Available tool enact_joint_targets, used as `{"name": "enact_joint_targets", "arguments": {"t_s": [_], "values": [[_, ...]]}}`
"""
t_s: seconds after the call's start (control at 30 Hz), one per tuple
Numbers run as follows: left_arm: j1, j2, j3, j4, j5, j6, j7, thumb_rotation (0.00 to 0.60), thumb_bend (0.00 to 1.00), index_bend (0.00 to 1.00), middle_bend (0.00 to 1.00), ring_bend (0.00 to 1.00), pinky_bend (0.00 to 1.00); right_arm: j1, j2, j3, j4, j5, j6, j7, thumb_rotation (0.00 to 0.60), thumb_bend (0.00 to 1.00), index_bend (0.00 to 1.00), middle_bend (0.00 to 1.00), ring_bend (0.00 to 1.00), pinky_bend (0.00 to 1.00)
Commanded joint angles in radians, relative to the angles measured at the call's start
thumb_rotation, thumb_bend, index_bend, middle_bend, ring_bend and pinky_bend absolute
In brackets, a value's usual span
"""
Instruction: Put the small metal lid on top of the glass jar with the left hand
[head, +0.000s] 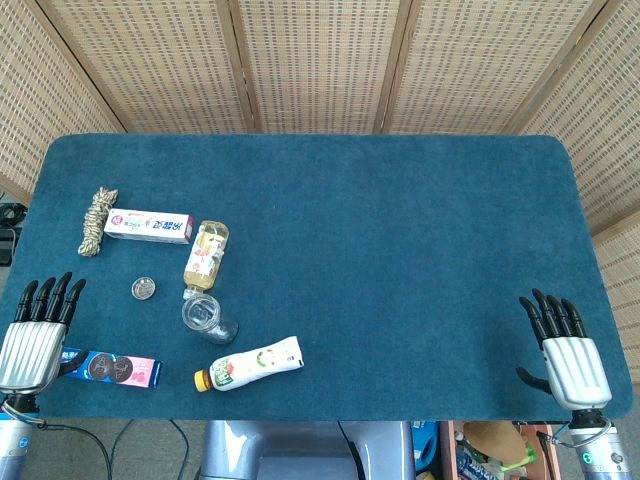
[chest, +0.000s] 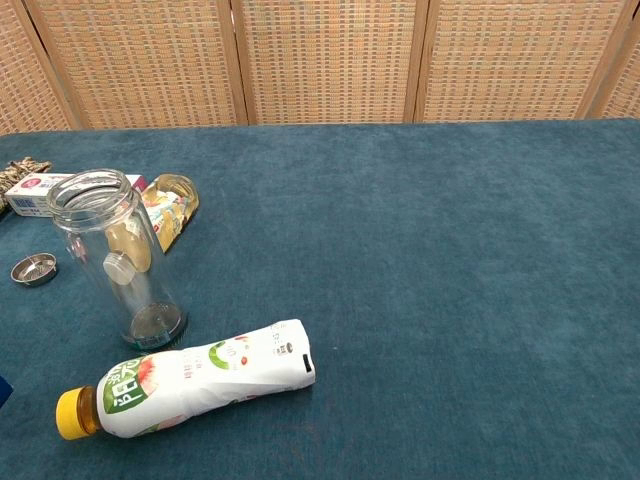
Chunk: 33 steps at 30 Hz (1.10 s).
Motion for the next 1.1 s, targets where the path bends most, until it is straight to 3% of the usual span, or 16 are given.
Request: {"name": "enact_joint_targets", "arguments": {"t_s": [0.03,0.77,1.1], "values": [[0.001,0.000,0.001,0.001,0.002,-0.001,0.000,0.600,0.12,0.00,0.00,0.00,0.00,-0.001,0.001,-0.001,-0.001,-0.003,0.002,0.001,0.600,0.02,0.00,0.00,0.00,0.03],[-0.021,0.008,-0.016,0.005,-0.001,-0.046,-0.044,0.600,0.13,0.00,0.00,0.00,0.00,-0.001,0.001,-0.001,-0.005,0.001,-0.003,-0.007,0.600,0.02,0.00,0.00,0.00,0.03],[-0.145,0.075,-0.076,0.020,-0.051,-0.229,-0.151,0.600,0.13,0.00,0.00,0.00,0.00,0.001,-0.002,0.000,-0.004,-0.001,-0.004,-0.012,0.600,0.02,0.00,0.00,0.00,0.03]]}}
